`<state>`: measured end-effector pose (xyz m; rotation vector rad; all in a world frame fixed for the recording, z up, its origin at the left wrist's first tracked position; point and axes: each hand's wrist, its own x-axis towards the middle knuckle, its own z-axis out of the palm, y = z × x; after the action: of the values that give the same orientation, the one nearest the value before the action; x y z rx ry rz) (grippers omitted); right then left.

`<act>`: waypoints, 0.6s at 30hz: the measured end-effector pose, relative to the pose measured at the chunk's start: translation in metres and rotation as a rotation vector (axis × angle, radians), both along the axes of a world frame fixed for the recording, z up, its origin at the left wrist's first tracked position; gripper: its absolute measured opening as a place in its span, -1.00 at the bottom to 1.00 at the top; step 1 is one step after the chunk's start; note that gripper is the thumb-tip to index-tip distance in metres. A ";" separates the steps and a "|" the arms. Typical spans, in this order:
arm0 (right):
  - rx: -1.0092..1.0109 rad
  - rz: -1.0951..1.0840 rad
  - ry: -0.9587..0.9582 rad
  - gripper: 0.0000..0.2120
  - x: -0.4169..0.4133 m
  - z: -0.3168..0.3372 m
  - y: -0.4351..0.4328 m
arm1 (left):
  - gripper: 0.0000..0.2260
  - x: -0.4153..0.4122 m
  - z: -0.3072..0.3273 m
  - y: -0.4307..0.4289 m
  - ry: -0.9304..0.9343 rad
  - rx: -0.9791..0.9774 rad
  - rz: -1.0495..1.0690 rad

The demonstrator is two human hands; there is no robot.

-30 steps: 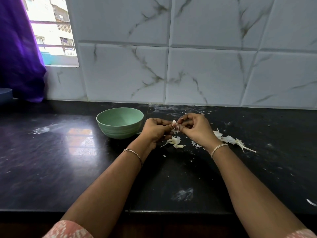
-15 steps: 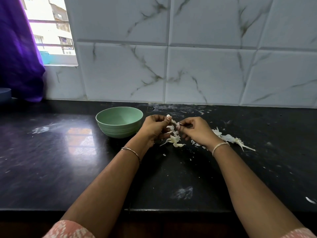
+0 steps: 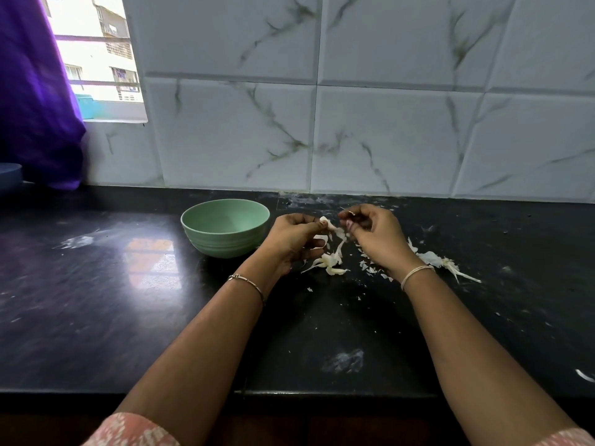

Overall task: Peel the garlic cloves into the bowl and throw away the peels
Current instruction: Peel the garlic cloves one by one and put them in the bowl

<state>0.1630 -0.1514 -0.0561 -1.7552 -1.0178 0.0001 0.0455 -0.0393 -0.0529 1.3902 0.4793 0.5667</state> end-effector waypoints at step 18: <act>-0.319 -0.133 -0.239 -0.88 0.009 -0.007 -0.003 | -0.87 -0.005 -0.006 0.016 0.447 0.943 0.001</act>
<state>0.1721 -0.1546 -0.0631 -2.1508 -1.1158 -0.1407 0.0404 -0.0236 -0.0588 2.4469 0.5967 0.4952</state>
